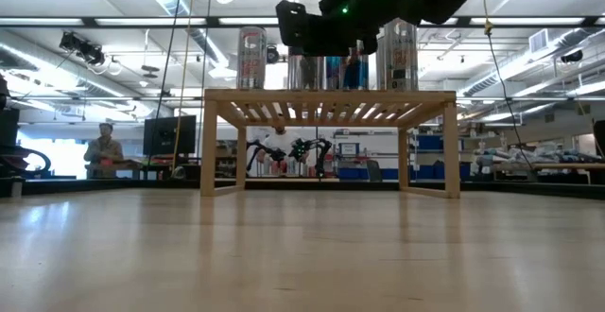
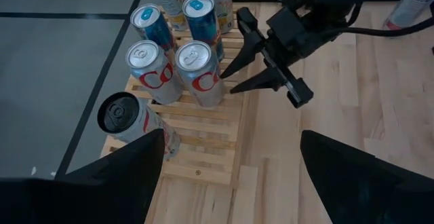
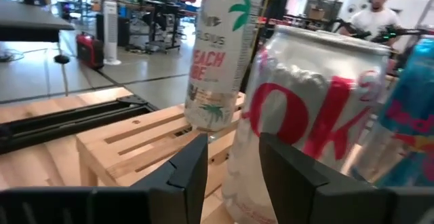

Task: Place canned beverage on shelf
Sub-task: Put the silver soda can on the shelf aligned with the other silver soda can, then put the white pink soda can on the shelf aligned with the other white pink soda can

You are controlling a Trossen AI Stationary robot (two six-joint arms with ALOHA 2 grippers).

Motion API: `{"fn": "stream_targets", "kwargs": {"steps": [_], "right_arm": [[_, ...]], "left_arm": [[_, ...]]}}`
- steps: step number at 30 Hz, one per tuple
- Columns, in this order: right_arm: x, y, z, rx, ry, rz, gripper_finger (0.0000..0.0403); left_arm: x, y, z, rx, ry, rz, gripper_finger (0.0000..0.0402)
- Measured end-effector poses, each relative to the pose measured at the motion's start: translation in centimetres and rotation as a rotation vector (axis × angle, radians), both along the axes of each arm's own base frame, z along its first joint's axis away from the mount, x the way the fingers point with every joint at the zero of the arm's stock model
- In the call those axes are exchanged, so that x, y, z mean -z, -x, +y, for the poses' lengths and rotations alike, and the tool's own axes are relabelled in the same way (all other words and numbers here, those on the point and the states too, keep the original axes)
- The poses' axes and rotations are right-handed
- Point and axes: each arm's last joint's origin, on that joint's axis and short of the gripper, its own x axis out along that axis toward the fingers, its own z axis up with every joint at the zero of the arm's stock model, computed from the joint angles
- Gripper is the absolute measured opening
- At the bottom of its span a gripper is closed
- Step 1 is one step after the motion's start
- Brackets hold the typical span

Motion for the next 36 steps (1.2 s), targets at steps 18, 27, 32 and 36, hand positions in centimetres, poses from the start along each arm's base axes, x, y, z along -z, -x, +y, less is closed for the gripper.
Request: {"fn": "stream_targets", "kwargs": {"steps": [18,27,32,36], "right_arm": [[-3.7,4.1,11.1,0.076,0.212,0.195,0.0140],[-5.6,7.7,15.5,0.138,0.156,0.173,0.0139],[-6.9,9.5,17.1,0.069,0.138,0.136,0.0139],[-8.0,11.3,17.7,0.023,0.119,0.106,0.0139]], "left_arm": [[0.0,0.0,0.0,-0.003,0.005,0.001,0.0346],[1.2,-2.0,-0.3,0.103,0.113,-0.023,0.0346],[3.4,-4.6,-0.8,0.164,0.156,0.007,0.0346],[6.2,-6.7,-1.5,0.179,0.192,0.074,0.0346]]}}
